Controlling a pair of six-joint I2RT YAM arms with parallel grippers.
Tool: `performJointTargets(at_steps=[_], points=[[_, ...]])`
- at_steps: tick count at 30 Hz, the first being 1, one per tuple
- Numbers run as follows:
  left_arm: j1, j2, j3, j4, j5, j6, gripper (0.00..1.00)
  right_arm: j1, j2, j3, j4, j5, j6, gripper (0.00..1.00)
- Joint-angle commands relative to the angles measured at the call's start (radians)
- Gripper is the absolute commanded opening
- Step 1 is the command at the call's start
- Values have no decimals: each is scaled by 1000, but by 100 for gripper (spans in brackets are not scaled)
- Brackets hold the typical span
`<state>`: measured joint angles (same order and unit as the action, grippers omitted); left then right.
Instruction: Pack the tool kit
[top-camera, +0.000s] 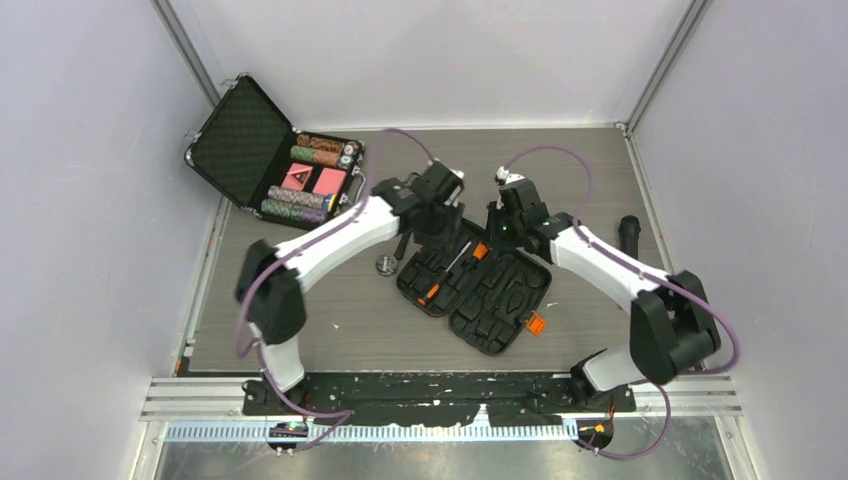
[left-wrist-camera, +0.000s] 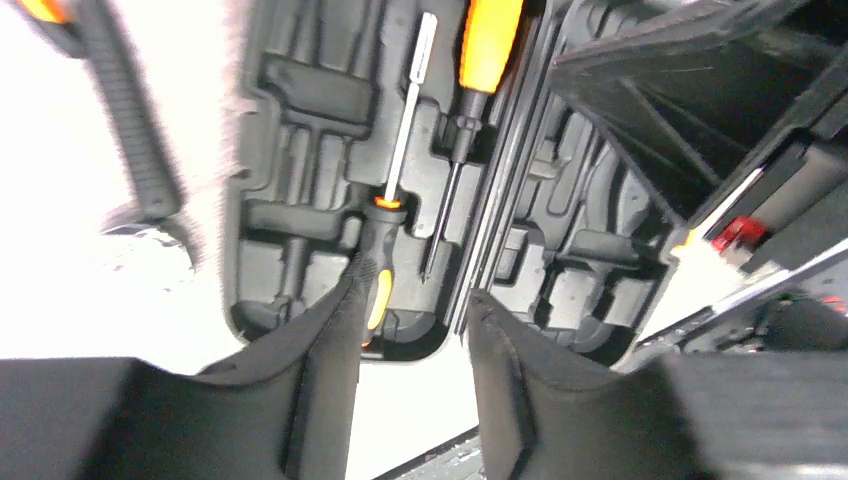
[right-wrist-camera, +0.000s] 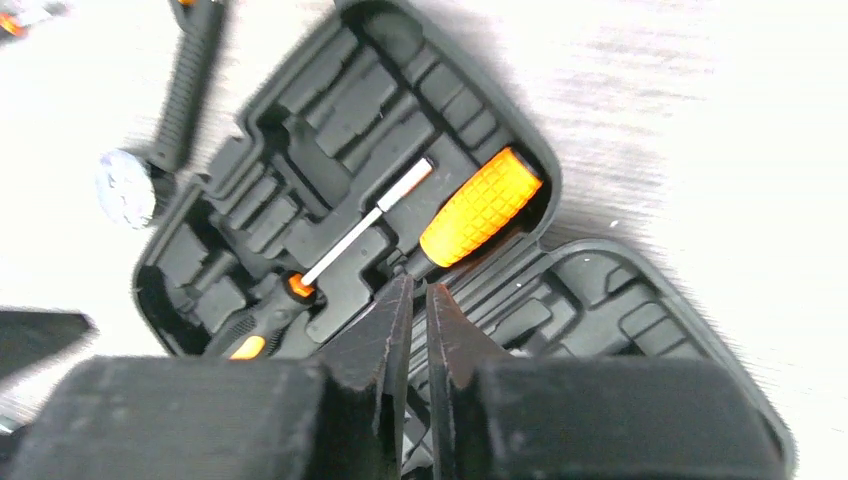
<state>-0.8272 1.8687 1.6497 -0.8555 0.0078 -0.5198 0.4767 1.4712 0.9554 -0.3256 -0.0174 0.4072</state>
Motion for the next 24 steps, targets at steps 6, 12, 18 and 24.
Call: performJointTargets(at_steps=[6, 12, 18, 24], points=[[160, -215, -237, 137, -34, 81, 63, -50, -266, -71, -90, 86, 5, 35], [180, -145, -285, 186, 65, 106, 66, -85, -372, -251, -81, 47, 88, 54], [180, -59, -303, 220, 106, 96, 64, -144, -378, -350, -19, -50, 130, 56], [171, -66, -379, 239, 160, 59, 60, -190, -272, -381, 52, -108, 153, 58]])
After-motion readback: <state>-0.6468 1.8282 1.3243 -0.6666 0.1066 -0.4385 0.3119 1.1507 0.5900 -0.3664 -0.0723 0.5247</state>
